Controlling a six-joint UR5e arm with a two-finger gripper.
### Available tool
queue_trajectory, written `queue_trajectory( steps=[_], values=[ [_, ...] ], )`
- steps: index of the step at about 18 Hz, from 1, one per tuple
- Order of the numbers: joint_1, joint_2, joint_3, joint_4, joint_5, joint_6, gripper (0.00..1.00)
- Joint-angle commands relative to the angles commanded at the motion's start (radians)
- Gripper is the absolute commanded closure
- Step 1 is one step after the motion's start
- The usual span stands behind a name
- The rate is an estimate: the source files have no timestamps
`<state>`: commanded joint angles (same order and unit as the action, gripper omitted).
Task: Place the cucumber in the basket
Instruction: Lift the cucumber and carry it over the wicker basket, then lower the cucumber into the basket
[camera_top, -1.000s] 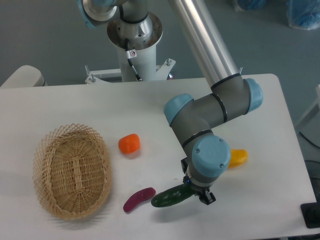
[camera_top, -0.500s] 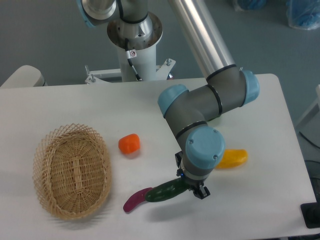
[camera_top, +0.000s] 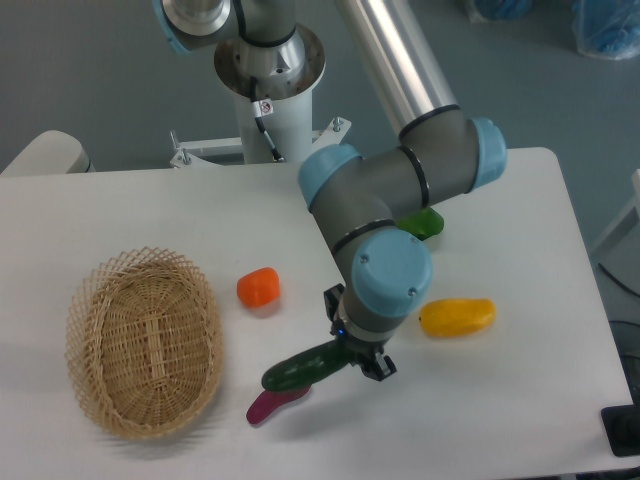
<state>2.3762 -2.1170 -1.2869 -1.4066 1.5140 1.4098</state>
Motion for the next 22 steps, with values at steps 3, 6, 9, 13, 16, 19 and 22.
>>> queue_trajectory(
  steps=[3, 6, 9, 13, 16, 19, 22],
  values=[
    [-0.018, 0.038, -0.026, -0.02, -0.006, -0.002, 0.8],
    [-0.044, 0.075, -0.026, -0.078, -0.034, -0.024, 0.8],
    [-0.106, 0.094, -0.041, -0.089, -0.038, -0.093, 0.8],
    [-0.172, 0.094, -0.072, -0.081, -0.041, -0.179, 0.8],
    [-0.225, 0.083, -0.094, -0.069, -0.035, -0.27, 0.8],
    [-0.239, 0.08, -0.117, -0.063, -0.031, -0.287, 0.8],
    [-0.239, 0.08, -0.176, -0.031, -0.029, -0.287, 0.8]
  ],
)
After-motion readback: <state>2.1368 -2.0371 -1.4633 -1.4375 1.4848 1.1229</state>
